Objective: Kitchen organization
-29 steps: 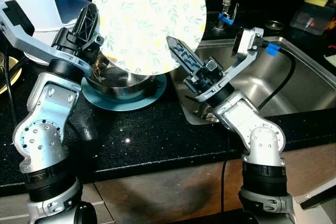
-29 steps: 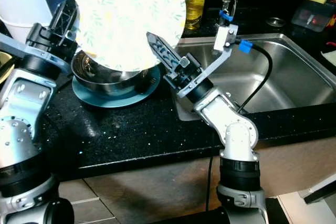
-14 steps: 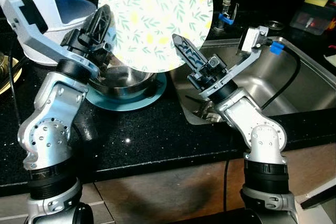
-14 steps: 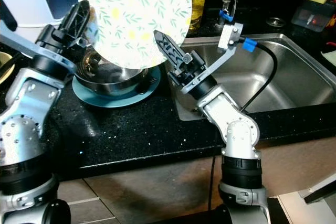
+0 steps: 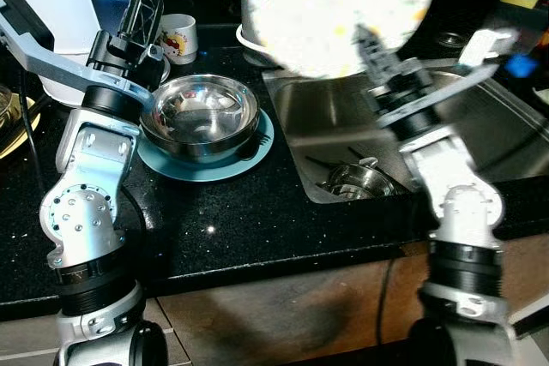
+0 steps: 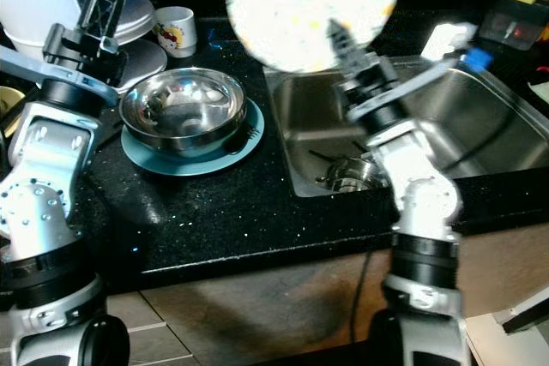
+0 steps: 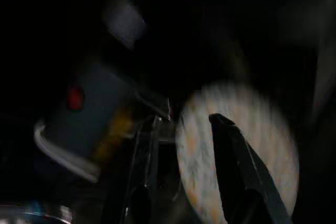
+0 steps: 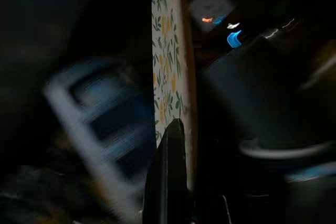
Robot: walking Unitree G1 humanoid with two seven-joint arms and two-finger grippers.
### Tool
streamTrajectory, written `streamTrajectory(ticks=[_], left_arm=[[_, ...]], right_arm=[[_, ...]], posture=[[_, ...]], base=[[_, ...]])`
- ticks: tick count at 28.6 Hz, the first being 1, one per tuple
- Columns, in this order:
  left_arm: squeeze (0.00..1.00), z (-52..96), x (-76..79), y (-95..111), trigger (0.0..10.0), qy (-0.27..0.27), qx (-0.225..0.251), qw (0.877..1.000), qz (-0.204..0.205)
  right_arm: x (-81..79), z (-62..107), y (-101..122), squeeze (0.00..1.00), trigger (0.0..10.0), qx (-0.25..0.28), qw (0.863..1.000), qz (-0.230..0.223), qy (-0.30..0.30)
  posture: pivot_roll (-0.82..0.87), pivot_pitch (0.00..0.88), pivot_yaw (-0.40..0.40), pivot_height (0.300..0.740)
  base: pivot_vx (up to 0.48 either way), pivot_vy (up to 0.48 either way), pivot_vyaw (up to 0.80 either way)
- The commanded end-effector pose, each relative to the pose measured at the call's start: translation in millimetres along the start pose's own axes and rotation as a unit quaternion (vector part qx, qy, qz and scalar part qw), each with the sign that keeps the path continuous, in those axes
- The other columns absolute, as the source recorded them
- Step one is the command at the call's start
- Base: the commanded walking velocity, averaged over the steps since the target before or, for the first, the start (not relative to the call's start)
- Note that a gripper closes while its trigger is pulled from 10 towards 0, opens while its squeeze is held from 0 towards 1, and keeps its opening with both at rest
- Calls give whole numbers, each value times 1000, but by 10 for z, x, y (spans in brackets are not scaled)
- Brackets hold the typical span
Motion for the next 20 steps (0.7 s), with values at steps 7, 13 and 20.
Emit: streamTrajectory(ticks=[7,13,20], left_arm=[[0,218,519,-1122,10000,-194,-250,925,-210],[0,110,707,-1231,10000,-214,-249,921,-208],[0,37,712,-1338,10000,-210,-258,914,-231]], right_arm=[[323,111,-93,0,4431,-110,964,234,-63],[506,188,-83,0,10000,-142,940,294,-97],[750,285,-119,0,10000,-202,895,377,-128]], posture=[[-13,215,3,740],[-9,226,10,740],[-6,228,15,740]], base=[[0,0,0],[0,0,0],[0,0,0]])
Point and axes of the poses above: a point about 5 cm out from each wrist's last joint towards the gripper, its own z axis pointing back from the gripper into the wrist, its own y axis along the axis of the wrist's last joint, x = y × z, the point moved 3 cm from there along -z, pointing out of the wrist towards the gripper, and after that the axes turned 13 degrees about -z, right-handed, at the moved point
